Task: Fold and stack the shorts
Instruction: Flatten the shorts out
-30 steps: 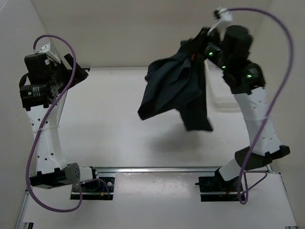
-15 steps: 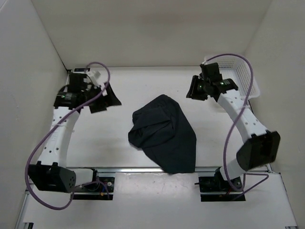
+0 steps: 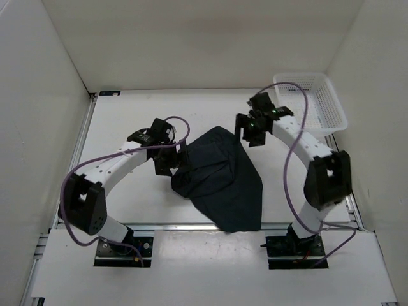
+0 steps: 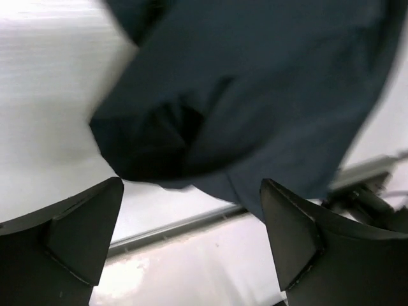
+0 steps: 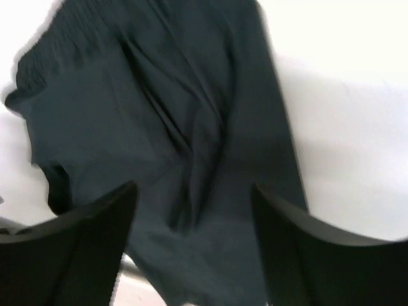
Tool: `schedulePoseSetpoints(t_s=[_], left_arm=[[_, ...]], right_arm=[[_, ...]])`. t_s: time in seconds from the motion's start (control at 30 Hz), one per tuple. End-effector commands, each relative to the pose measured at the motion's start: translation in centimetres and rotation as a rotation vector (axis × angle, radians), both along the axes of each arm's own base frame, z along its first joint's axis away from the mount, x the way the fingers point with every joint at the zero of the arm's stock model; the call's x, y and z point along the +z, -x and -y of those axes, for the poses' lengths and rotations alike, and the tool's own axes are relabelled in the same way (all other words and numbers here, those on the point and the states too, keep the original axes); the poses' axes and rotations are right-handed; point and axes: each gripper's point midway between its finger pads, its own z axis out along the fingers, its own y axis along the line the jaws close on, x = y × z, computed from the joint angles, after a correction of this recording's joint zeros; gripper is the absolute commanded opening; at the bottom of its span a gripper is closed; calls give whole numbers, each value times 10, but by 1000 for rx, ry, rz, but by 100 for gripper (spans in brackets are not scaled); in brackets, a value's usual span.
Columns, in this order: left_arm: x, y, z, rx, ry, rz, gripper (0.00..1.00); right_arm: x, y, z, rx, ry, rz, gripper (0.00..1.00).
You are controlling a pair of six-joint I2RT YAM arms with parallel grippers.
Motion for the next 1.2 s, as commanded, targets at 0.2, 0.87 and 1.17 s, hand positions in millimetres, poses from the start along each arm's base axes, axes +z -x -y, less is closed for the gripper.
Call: schedulePoseSetpoints(t_s=[0.2, 0.87, 1.17], left_arm=[[-66, -17, -8, 80, -60, -97, 100], [62, -119, -81, 201, 39, 186, 10], [285, -141, -136, 295, 160, 646, 10]], right_arm=[[-33, -89, -60, 140, 199, 51, 91], [64, -174, -107, 67, 8, 345, 0], [249, -140, -73, -1, -194, 678, 0]])
